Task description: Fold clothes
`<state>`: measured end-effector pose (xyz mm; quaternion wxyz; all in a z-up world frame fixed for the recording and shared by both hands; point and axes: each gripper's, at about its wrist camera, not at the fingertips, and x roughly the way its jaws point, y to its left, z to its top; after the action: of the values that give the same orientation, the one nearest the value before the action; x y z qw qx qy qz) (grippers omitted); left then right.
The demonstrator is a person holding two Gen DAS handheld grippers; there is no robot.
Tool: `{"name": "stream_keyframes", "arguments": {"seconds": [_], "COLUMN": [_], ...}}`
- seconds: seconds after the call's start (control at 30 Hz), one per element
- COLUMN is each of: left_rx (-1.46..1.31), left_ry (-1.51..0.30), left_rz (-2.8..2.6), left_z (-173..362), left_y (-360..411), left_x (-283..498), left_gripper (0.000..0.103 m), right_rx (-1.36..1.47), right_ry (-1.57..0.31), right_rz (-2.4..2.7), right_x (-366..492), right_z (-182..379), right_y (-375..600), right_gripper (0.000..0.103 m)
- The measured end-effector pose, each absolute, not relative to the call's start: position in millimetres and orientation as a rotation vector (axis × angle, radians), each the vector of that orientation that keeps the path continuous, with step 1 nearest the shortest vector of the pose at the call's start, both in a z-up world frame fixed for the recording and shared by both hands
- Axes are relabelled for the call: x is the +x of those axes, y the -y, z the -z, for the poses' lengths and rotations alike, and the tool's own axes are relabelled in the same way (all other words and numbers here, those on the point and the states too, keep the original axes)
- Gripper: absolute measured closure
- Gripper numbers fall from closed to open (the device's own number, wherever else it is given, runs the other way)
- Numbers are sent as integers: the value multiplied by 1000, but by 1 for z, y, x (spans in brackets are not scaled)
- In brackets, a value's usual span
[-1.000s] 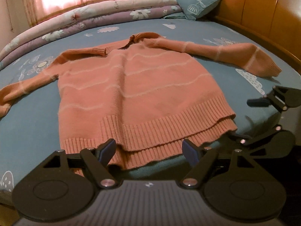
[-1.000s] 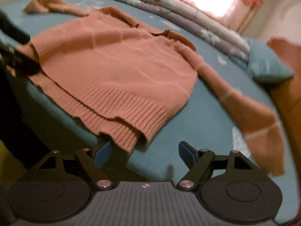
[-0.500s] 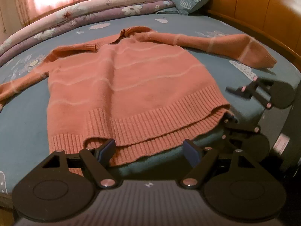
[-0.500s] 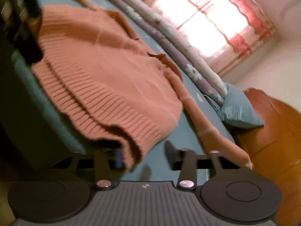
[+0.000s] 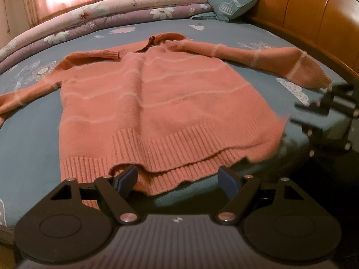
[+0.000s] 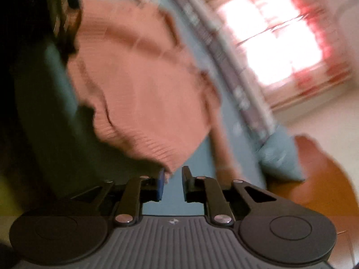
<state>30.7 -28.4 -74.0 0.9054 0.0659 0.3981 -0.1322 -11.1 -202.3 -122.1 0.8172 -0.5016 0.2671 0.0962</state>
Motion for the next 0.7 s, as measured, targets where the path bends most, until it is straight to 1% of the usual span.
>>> {"name": "stream_keyframes", "arguments": {"seconds": [0.03,0.1,0.13,0.17,0.3,0.43,0.6,0.7], "left_rx": [136,133,133,132,134,147,147,144], "left_ry": [-821,-822,-824,-825,-833,-842,-853,-866], "left_rz": [275,273,268,263,262,264,248,237], "left_z": [73,73,74,74,76,77,80,83], "left_y": [28,27,27,27,30,32,28,26], "left_x": [31,31,32,33,36,37,38,41], "left_gripper": [24,24,24,24,24,24,24,24], "right_rx": [-1058,-946,-856,-751,-226,202,572,706], "right_ry": [-602,-667,-694,-720,-798,-827,-795,-803], "right_rz": [-193,-176,-172,-169,-207,-269,-356,-445], "right_x": [-8,1,8,15,55,100,132,144], "right_z": [125,122,117,111,93,112,138,151], "right_y": [208,223,233,243,294,335,361,363], "right_gripper": [84,70,56,51,51,51,51,51]}}
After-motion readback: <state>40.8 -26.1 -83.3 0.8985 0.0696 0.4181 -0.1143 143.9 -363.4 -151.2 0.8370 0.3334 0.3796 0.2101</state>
